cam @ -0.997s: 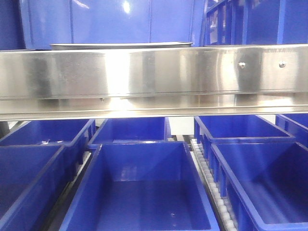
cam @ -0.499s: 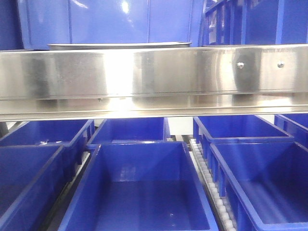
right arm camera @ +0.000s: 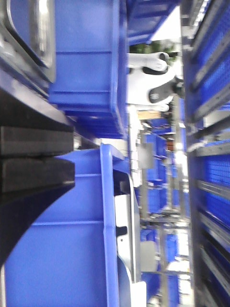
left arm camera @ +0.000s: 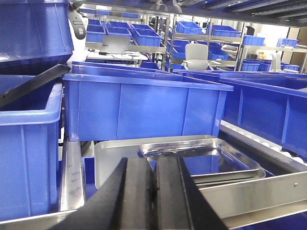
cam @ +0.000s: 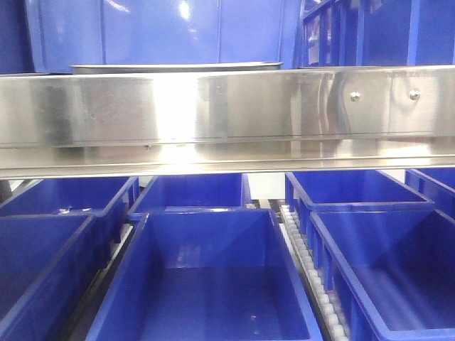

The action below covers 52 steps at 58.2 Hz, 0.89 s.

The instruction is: Stack silver trays without gaps

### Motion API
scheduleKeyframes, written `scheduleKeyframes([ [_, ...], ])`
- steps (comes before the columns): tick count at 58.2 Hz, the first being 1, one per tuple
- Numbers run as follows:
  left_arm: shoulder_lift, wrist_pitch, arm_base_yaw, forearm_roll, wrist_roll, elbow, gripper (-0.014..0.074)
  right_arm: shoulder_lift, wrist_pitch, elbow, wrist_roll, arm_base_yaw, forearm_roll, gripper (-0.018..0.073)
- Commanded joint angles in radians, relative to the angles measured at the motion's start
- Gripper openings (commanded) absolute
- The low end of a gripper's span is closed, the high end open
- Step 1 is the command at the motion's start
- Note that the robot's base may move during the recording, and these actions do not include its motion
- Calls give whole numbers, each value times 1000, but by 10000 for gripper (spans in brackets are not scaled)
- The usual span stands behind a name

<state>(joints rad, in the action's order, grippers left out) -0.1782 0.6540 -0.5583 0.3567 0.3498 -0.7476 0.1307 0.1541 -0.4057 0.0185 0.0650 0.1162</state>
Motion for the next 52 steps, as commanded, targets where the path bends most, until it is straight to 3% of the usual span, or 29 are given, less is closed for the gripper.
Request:
scheduleKeyframes([
  [1,6,-11,2,-3,3,0,-20,-63,-169,90,9,6,-10,-79],
  [11,6,-11,2,-3,3,0,-20,-131,-406,298,9,4,-10,-79],
  [24,7,-14,2,-3,3,0,-20,-131,-408,406,9,4,-10,-79],
  [38,7,-14,2,-3,3,0,-20,-131,-137,406,11,4,-56,-79],
  [52,7,-14,2,-3,3,0,-20,-131,-103,406,2,-24,-54,-79],
])
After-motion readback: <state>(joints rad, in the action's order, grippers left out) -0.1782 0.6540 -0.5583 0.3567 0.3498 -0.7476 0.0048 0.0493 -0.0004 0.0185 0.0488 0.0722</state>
